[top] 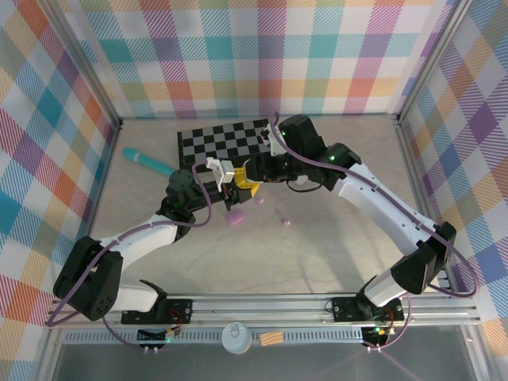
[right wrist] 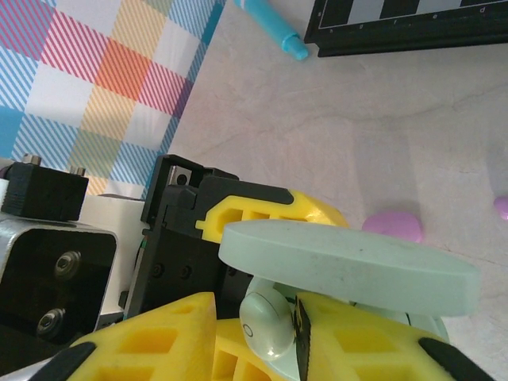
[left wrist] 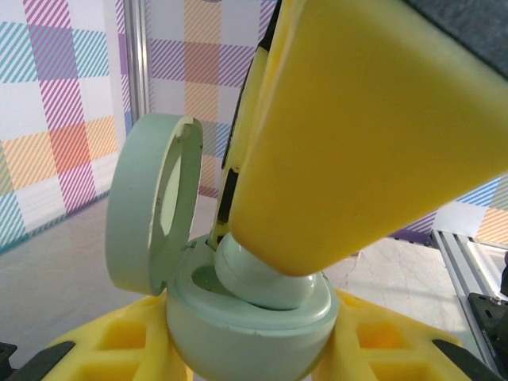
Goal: Insert wireless bluetooth earbuds into charging case
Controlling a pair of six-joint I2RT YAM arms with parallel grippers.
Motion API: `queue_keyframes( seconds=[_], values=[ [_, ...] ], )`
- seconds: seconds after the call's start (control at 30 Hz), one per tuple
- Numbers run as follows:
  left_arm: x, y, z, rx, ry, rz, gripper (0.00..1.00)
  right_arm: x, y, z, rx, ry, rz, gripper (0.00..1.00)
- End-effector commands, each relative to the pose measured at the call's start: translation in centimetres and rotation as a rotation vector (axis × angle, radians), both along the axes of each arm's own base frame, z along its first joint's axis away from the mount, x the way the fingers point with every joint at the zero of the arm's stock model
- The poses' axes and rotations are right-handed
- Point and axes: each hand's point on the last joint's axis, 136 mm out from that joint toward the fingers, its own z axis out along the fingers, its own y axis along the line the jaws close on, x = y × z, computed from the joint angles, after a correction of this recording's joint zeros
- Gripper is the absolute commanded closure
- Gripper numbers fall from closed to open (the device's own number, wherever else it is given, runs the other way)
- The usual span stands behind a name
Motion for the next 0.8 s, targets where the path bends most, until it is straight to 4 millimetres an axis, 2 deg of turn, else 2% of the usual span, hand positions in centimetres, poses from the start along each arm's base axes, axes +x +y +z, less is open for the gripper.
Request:
queue_keyframes(
  seconds=[0.0, 0.3, 0.47, 0.6, 0.67, 0.77],
  values=[
    [-0.7, 0.2, 2.0, -0.038, -0.089, -0.006, 0.65, -0.1, -0.4, 1.5, 0.007, -0.043, -0.011, 0.66],
    [-0.6, 0.3, 2.2, -0.063, -0.095, -0.004, 0.65, -1.2, -1.4, 4.1, 0.035, -0.145, 0.020, 0.58],
    [-0.9, 0.4, 2.3, -0.063, -0.098, -0.010, 0.65, -2.5, -2.5, 6.8, 0.081, -0.265, 0.059, 0.51],
    [-1.1, 0.5, 2.4, -0.063, -0.103, -0.009, 0.65, -0.8, -4.5, 8.0, 0.043, -0.328, -0.052, 0.45],
    [-1.1, 0.5, 2.4, -0.064, -0.103, -0.012, 0.65, 0.7, -5.2, 7.6, 0.003, -0.312, -0.103, 0.40],
    [-1.2, 0.5, 2.4, -0.066, -0.101, -0.011, 0.65, 2.4, -5.1, 6.4, -0.060, -0.276, -0.120, 0.34]
  ],
)
